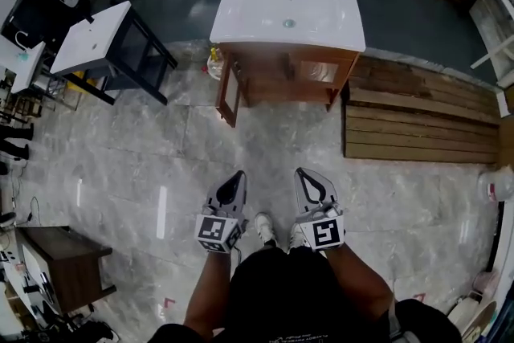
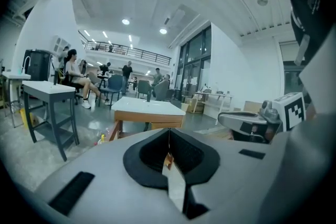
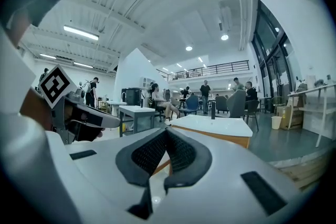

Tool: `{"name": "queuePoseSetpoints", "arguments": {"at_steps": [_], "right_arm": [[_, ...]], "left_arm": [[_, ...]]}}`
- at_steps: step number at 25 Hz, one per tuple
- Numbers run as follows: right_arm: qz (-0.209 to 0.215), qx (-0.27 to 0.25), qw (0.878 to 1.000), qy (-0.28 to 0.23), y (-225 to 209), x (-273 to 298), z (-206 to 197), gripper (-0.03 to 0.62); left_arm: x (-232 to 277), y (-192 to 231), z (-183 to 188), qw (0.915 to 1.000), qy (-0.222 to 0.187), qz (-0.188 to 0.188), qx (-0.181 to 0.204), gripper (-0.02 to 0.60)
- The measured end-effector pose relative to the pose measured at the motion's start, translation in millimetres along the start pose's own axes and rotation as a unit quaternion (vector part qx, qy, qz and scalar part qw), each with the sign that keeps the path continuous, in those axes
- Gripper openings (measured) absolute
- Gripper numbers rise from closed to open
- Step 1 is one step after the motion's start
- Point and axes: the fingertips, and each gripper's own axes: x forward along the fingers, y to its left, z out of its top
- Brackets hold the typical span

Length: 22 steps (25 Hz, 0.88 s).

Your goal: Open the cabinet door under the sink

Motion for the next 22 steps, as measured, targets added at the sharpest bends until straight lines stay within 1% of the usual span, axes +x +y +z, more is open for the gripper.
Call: {"name": "queuePoseSetpoints", "arguments": {"at_steps": [3,7,12,17,22], "right_arm": [[-0.008,-0.004,1.0,-0.013,2.8,-0.9,18.6,0.021],[-0.014,-0.011,1.0,-0.02,6.4,-1.0,33.2,0.021],[-0.015,-0.018,0.999,-0.026,13.8,1.0,49.0,0.021],[-0.019,-0.024,0.999,-0.032,16.3,2.2,58.6,0.021],[-0.027,-0.024,0.999,-0.039,19.0,3.6,64.6,0.021]], "left_arm": [[-6.1,-4.7,17.4,0.9999,-0.011,-0.009,0.009,0.023],[-13.0,-9.1,29.6,0.9996,-0.017,-0.016,0.017,0.023],[-20.5,-11.4,30.2,0.9995,-0.009,-0.031,0.007,0.023],[-20.6,-15.3,39.5,0.9987,-0.019,-0.043,0.018,0.023],[-21.6,-11.8,49.3,0.9981,-0.031,-0.046,0.028,0.023]]}}
